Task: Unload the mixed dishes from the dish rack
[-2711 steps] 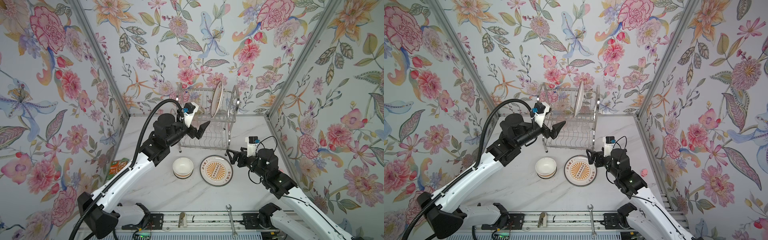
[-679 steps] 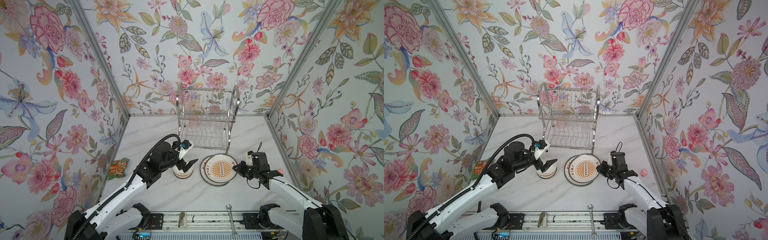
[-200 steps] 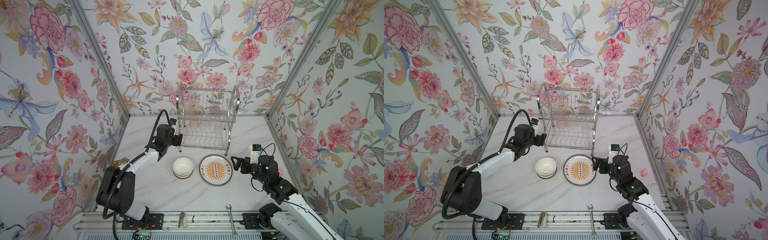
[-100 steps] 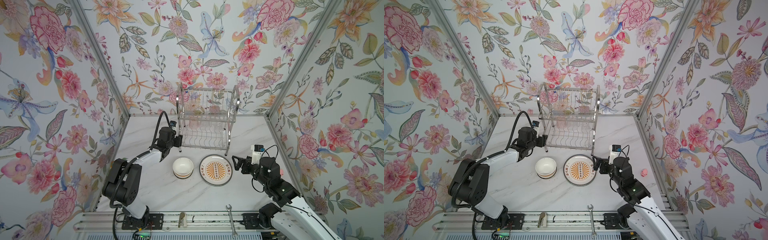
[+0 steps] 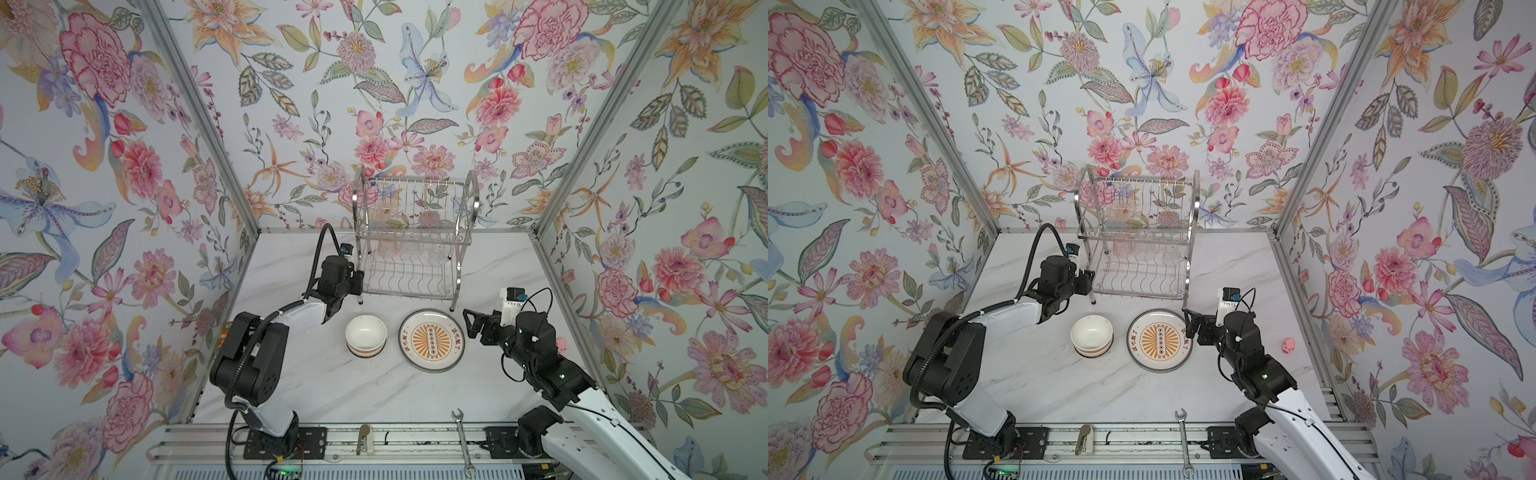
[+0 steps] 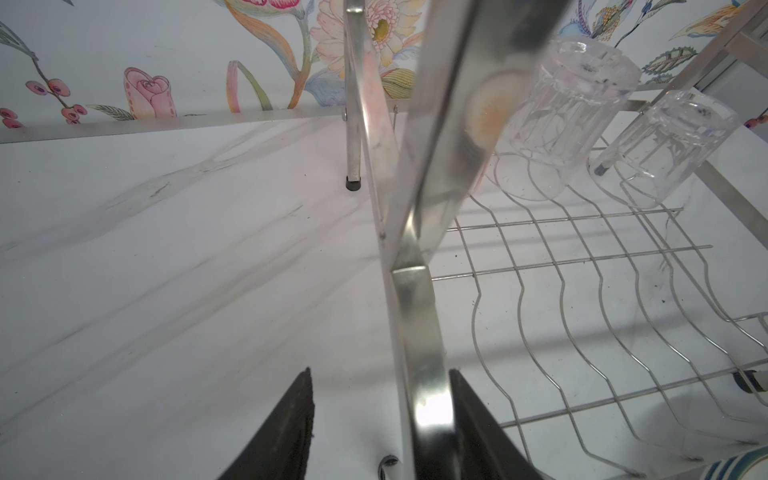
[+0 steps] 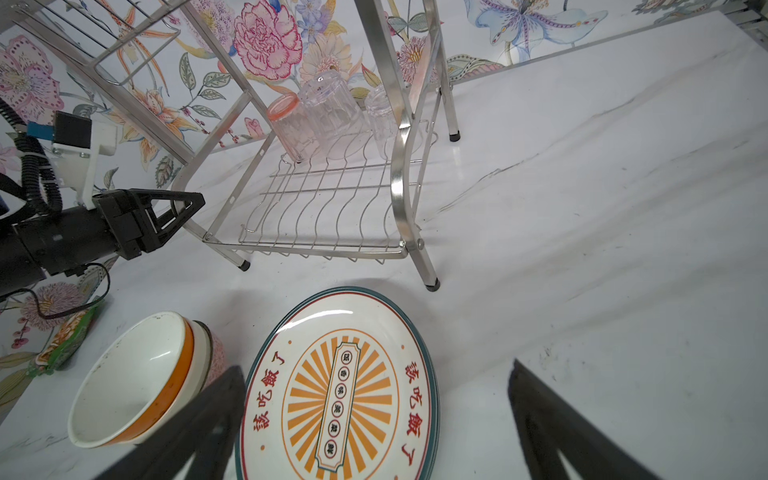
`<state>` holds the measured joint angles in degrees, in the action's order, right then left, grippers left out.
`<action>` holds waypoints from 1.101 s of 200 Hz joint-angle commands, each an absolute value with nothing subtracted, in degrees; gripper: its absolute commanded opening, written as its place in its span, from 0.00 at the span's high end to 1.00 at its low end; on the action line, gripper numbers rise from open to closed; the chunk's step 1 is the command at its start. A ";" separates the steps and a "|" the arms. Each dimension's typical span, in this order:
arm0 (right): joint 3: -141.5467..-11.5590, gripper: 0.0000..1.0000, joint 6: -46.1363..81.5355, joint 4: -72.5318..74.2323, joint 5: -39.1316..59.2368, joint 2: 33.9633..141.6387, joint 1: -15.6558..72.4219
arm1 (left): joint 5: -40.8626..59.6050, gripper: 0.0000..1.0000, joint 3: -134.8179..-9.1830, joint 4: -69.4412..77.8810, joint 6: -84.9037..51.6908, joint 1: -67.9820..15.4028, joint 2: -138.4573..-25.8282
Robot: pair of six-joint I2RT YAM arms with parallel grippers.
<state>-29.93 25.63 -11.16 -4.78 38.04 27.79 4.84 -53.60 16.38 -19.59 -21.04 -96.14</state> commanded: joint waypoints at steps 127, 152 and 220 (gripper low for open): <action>-28.92 0.01 22.10 -7.94 -6.42 37.68 28.30 | -3.89 0.77 -52.87 20.92 -29.41 -24.52 -99.41; -28.83 0.01 21.23 -7.73 -6.07 37.90 28.30 | -4.66 0.82 -52.43 21.08 -30.79 -24.92 -98.91; -30.01 0.01 17.93 -3.15 -4.08 41.04 28.37 | -9.28 0.94 -52.12 18.11 -33.17 -26.28 -96.88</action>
